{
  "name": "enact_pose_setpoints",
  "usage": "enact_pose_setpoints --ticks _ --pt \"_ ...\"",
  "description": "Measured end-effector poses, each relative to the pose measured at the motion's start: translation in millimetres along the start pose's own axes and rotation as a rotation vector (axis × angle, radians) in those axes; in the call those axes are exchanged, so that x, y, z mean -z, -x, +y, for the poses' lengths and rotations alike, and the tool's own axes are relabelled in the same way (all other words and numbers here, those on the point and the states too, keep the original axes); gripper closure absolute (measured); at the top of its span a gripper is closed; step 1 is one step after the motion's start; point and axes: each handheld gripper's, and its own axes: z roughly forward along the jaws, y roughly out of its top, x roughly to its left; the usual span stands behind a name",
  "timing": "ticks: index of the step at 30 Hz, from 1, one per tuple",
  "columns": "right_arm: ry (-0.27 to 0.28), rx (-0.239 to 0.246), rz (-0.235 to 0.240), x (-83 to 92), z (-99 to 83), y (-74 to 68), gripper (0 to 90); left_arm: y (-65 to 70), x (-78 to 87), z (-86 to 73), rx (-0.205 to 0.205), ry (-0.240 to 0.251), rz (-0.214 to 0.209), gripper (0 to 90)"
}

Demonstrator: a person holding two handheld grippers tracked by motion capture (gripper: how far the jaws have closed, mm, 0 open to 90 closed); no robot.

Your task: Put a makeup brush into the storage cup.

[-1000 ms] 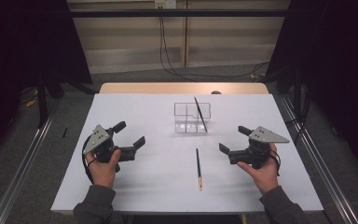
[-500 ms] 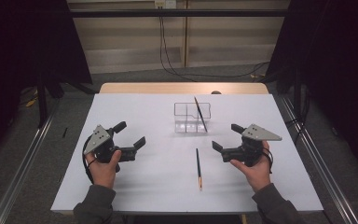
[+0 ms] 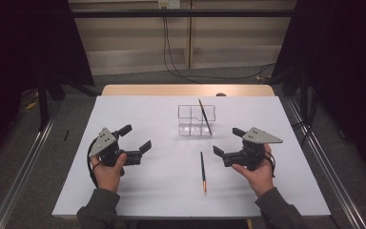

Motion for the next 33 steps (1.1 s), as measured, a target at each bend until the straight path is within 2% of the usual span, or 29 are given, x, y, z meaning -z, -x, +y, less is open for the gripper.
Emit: enact_pose_setpoints --ticks 3,5,6,7,20,23,25,27,29,30,33 --pt "0.003 -0.003 0.000 1.2 0.6 1.4 0.0 1.2 -1.8 -0.7 0.010 0.000 0.001 1.6" --pt "0.004 -0.004 -0.005 0.9 1.3 1.8 0.0 1.1 -1.7 -0.9 -0.001 -0.011 0.002 1.6" --pt "0.004 -0.004 -0.005 0.9 1.3 1.8 0.0 2.4 -2.5 -1.2 0.012 -0.003 -0.003 1.6" --pt "0.002 -0.001 -0.001 0.2 1.6 1.0 0.0 1.9 -2.5 -1.0 -0.001 -0.006 -0.006 1.7" --pt "-0.008 0.010 0.017 -4.3 6.2 -3.7 0.0 1.9 -2.4 -1.1 0.009 -0.001 -0.002 1.7" --pt "-0.015 0.009 0.018 -5.9 7.5 -4.1 0.0 0.6 -3.6 -0.8 -0.001 -0.006 -0.009 1.7" --pt "-0.025 0.004 0.016 -6.3 7.7 -4.3 0.0 2.3 -4.7 -0.1 0.014 0.003 -0.009 1.7" --pt "-0.022 0.008 0.017 -6.2 8.2 -4.3 0.0 1.1 -3.8 0.1 -0.004 0.000 -0.013 1.7" --pt "-0.022 0.006 0.022 -6.3 8.3 -4.0 0.0 2.0 -2.7 -2.1 0.016 -0.001 -0.010 1.7" --pt "-0.023 0.003 0.021 -7.1 8.9 -3.9 0.0 0.8 -2.1 -2.3 0.003 -0.005 -0.009 1.7" --pt "-0.022 0.004 0.024 -8.9 10.0 -4.2 0.0 1.2 -2.1 -1.5 0.006 -0.006 -0.002 1.7"
